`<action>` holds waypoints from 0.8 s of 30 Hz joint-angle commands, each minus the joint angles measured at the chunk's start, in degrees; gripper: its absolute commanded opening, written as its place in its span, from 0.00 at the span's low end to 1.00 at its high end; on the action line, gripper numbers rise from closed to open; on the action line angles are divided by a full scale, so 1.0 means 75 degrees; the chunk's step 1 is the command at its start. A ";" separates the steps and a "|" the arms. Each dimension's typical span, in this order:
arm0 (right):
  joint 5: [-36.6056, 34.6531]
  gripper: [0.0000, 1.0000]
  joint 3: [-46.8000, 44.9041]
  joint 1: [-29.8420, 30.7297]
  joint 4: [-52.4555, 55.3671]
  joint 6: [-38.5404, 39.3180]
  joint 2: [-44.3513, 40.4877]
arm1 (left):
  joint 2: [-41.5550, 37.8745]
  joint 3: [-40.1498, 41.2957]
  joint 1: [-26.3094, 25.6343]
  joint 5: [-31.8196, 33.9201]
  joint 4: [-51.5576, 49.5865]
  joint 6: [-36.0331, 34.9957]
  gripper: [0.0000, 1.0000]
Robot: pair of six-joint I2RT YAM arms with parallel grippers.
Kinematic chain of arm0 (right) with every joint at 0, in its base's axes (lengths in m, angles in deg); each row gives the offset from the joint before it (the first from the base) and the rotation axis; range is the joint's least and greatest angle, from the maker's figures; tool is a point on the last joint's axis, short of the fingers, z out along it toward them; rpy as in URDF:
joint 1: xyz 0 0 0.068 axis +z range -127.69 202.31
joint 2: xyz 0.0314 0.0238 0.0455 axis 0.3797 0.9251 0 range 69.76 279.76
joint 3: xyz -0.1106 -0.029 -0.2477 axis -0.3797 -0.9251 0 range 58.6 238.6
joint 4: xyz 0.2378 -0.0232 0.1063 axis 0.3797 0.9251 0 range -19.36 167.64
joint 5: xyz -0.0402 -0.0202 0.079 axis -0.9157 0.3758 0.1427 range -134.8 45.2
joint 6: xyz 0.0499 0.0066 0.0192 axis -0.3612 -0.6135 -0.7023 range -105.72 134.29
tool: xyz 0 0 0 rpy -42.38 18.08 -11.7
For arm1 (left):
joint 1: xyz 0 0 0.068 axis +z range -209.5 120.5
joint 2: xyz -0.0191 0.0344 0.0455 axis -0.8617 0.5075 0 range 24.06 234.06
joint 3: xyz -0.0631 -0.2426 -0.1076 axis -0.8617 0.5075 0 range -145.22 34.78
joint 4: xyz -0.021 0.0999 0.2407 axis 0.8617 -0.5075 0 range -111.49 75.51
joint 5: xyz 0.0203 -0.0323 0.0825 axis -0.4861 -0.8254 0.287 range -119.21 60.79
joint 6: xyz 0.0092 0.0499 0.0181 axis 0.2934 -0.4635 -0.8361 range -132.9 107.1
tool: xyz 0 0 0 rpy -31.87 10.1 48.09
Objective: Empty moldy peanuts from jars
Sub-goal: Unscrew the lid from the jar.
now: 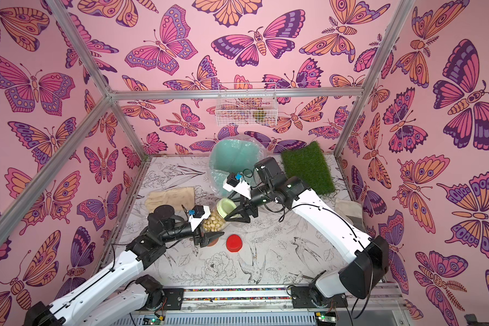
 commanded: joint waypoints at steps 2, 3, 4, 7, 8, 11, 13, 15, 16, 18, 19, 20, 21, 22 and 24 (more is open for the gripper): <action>0.0022 1.00 0.0239 -0.0157 -0.0266 -0.0126 -0.0238 | -0.0235 -0.0174 0.0109 0.0083 0.0343 0.0309 0.00; 0.0173 0.99 0.0198 -0.0158 -0.0412 -0.0409 -0.0266 | -0.0238 -0.0163 0.0109 0.0103 0.0360 0.0303 0.00; 0.0291 0.99 0.0182 -0.0157 -0.0519 -0.0621 -0.0296 | -0.0239 -0.0160 0.0109 0.0115 0.0373 0.0303 0.00; 0.0341 0.99 0.0079 -0.0157 -0.0775 -0.1331 -0.0418 | -0.0200 -0.0148 0.0109 0.0115 0.0433 0.0312 0.00; 0.0241 0.99 0.0039 -0.0160 -0.0907 -0.1566 -0.0490 | -0.0183 -0.0149 0.0109 0.0114 0.0448 0.0321 0.00; -0.0334 0.99 -0.0221 -0.0179 -0.1744 -0.2812 -0.0917 | -0.0169 -0.0149 0.0109 0.0157 0.0451 0.0283 0.00; -0.0823 0.99 -0.0306 -0.0176 -0.2122 -0.3645 -0.1169 | -0.0163 -0.0137 0.0109 0.0184 0.0480 0.0268 0.00; -0.1322 0.99 -0.0147 -0.0187 -0.2020 -0.4467 -0.1277 | -0.0155 -0.0124 0.0109 0.0194 0.0494 0.0239 0.00; -0.1648 0.99 0.0049 -0.0187 -0.1702 -0.4857 -0.1254 | -0.0158 -0.0125 0.0109 0.0213 0.0495 0.0221 0.00; -0.1806 0.99 0.0668 -0.0187 -0.0674 -0.5383 -0.0975 | -0.0180 -0.0103 0.0109 0.0267 0.0526 0.0209 0.00; -0.1816 0.99 0.1016 -0.0181 0.0005 -0.5603 -0.0772 | -0.0192 -0.0085 0.0109 0.0279 0.0544 0.0192 0.00; -0.1811 0.99 0.1332 -0.0189 0.0585 -0.5830 -0.0561 | -0.0196 -0.0079 0.0109 0.0307 0.0539 0.0175 0.00; -0.1848 0.99 0.1557 -0.0182 0.1090 -0.5977 -0.0392 | -0.0193 -0.0067 0.0111 0.0322 0.0541 0.0157 0.00; -0.1959 0.99 0.1768 -0.0176 0.1589 -0.6138 -0.0228 | -0.0211 -0.0050 0.0111 0.0336 0.0529 0.0139 0.00; -0.2548 0.99 0.1968 -0.0172 0.2255 -0.6609 -0.0075 | -0.0227 -0.0029 0.0115 0.0360 0.0536 0.0139 0.00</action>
